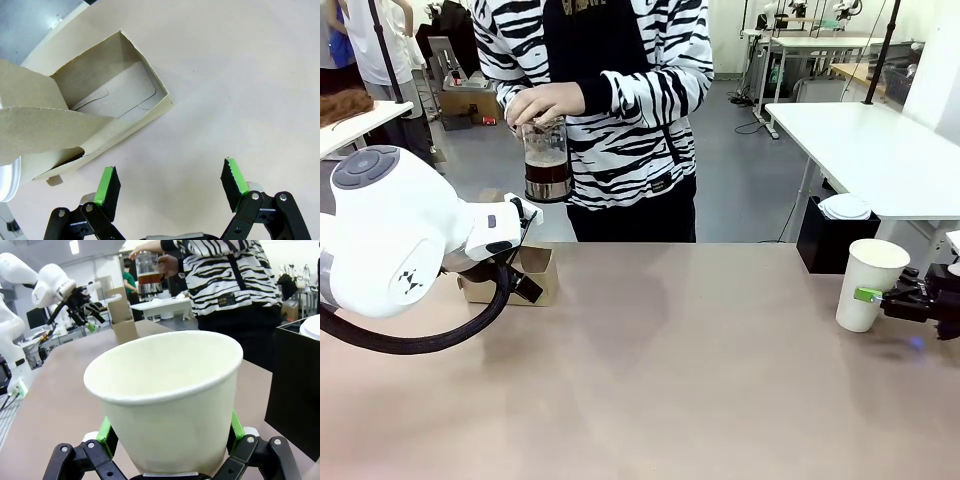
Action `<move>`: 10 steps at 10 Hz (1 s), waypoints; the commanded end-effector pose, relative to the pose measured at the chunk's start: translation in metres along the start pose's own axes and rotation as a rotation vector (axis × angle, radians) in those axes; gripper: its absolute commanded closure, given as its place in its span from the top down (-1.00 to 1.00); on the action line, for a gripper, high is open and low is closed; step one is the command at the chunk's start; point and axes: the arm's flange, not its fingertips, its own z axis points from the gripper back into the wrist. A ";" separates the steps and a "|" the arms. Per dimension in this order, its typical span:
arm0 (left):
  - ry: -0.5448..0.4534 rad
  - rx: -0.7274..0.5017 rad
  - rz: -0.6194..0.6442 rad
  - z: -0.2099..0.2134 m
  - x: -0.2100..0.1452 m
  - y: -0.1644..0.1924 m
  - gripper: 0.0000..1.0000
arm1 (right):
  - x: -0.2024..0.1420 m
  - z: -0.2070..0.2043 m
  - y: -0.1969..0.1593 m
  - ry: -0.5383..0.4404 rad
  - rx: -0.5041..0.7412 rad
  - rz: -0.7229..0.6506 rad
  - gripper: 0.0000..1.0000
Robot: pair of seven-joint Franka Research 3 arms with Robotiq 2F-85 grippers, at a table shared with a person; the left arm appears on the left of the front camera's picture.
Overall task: Pour a drink into a cup and package it in a carrier.
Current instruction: Pick up the 600 ml Paper Cup and place it in the middle top area of the table.
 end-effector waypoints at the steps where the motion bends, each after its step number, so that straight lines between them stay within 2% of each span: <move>1: -0.001 -0.001 0.001 0.000 0.000 0.000 1.00 | 0.000 -0.005 -0.005 -0.001 -0.018 -0.029 0.60; 2: -0.001 -0.001 0.001 0.000 0.000 0.000 1.00 | 0.000 0.006 -0.007 0.026 -0.012 -0.056 0.60; 3: -0.001 -0.001 0.001 0.000 0.000 0.000 1.00 | -0.001 0.000 0.000 0.001 0.001 -0.003 0.60; 6: -0.001 -0.001 0.001 0.000 0.000 0.000 1.00 | -0.002 0.003 -0.001 0.003 -0.004 -0.013 0.60; 8: -0.001 -0.001 0.001 0.000 0.000 0.000 1.00 | 0.037 -0.014 0.027 -0.089 -0.077 -0.046 0.60; 10: -0.001 -0.001 0.001 0.000 0.000 0.000 1.00 | 0.081 -0.054 0.042 -0.084 -0.111 -0.056 0.60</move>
